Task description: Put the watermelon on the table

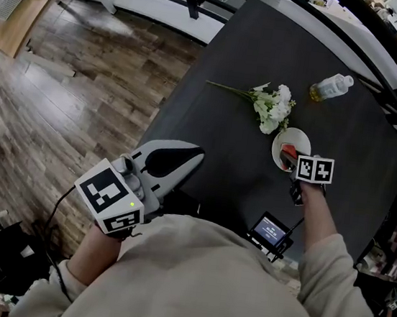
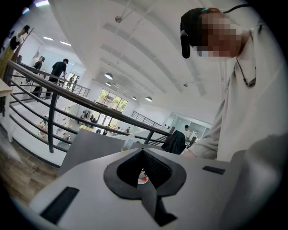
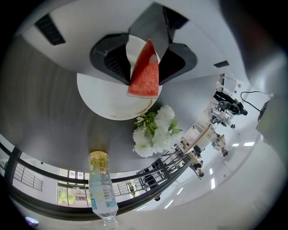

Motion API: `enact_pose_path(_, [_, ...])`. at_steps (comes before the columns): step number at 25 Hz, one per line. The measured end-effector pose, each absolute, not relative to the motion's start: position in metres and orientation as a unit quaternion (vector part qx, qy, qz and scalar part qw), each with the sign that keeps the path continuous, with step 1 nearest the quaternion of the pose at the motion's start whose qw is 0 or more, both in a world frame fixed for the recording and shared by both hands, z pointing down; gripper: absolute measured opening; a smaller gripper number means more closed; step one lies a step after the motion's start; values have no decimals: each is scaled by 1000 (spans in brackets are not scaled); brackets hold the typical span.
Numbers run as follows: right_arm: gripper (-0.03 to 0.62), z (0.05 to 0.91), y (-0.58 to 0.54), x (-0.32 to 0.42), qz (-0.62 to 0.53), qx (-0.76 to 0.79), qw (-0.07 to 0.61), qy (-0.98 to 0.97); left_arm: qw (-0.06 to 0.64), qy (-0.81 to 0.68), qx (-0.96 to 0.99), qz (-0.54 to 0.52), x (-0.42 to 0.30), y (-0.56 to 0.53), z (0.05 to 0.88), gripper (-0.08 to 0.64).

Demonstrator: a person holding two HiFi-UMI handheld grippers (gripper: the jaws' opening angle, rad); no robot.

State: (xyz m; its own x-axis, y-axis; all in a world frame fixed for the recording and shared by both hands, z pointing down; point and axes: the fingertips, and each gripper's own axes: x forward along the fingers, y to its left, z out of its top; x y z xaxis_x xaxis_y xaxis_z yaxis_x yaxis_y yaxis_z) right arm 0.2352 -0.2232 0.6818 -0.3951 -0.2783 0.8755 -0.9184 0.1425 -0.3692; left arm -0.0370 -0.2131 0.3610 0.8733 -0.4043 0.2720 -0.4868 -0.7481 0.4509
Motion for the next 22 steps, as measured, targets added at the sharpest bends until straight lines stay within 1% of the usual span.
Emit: enact_pose_path(22, [198,680,-224,232,481,444,333,-679,260,-234,933,78,-37,-208,360,5])
